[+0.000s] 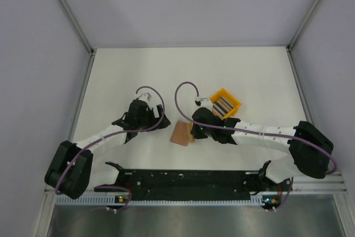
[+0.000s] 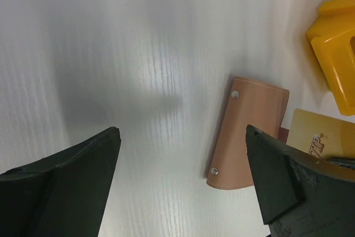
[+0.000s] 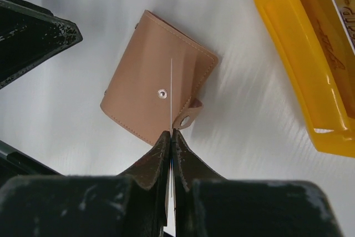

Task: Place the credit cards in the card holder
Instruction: Open the card holder at the center of the board.

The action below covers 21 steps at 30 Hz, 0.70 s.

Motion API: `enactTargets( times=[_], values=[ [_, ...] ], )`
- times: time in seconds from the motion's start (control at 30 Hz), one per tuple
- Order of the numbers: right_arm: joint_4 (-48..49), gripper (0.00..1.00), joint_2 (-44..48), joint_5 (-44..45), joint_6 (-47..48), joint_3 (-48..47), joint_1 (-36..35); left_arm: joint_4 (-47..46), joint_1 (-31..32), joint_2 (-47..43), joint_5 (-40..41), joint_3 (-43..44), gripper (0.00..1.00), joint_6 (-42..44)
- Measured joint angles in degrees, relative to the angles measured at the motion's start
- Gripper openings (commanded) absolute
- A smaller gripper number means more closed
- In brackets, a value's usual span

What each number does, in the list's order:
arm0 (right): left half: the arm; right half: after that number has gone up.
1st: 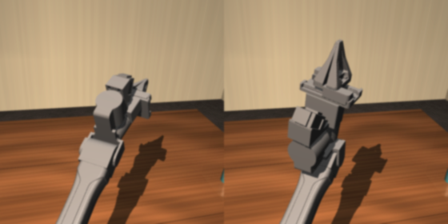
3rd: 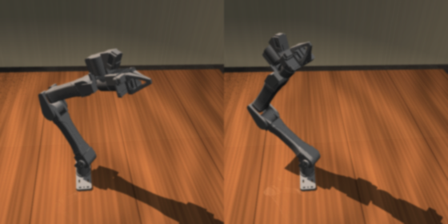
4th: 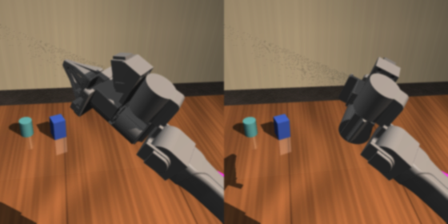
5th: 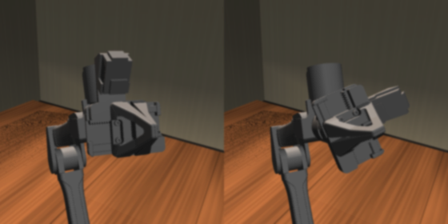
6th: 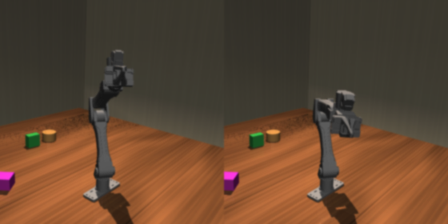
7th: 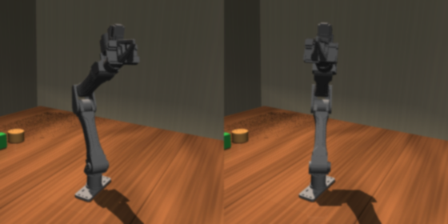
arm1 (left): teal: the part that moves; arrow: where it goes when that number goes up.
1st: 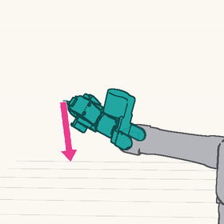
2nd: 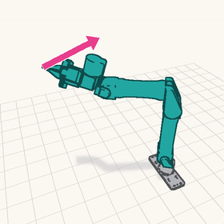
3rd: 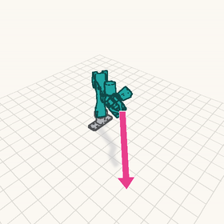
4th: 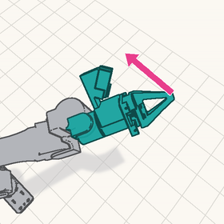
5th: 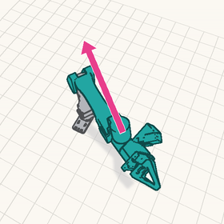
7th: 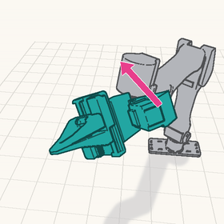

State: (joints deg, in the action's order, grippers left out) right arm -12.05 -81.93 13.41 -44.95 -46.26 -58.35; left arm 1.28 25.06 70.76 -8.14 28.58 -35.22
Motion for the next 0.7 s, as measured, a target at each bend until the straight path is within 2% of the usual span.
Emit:
enactTargets(
  times=[0.2,0.43,0.53,0.7],
  values=[
    [0.4,0.0,4.3,-0.1,-1.2,3.4,1.5,-1.3,2.1,0.1,-0.7,-0.4,0.95,0.2],
    [3.6,0.0,5.7,-3.2,-3.0,8.6,5.5,-1.6,4.9,1.5,-1.4,-0.9,0.86,0.4],
    [5.5,0.0,5.7,-5.0,-3.8,10.2,6.1,-2.0,5.5,1.5,-1.5,-1.3,0.78,0.4],
    [9.2,0.0,5.6,-7.9,-5.7,11.4,6.9,-2.9,6.3,1.5,-1.6,-2.4,0.53,0.2]
  ],
)
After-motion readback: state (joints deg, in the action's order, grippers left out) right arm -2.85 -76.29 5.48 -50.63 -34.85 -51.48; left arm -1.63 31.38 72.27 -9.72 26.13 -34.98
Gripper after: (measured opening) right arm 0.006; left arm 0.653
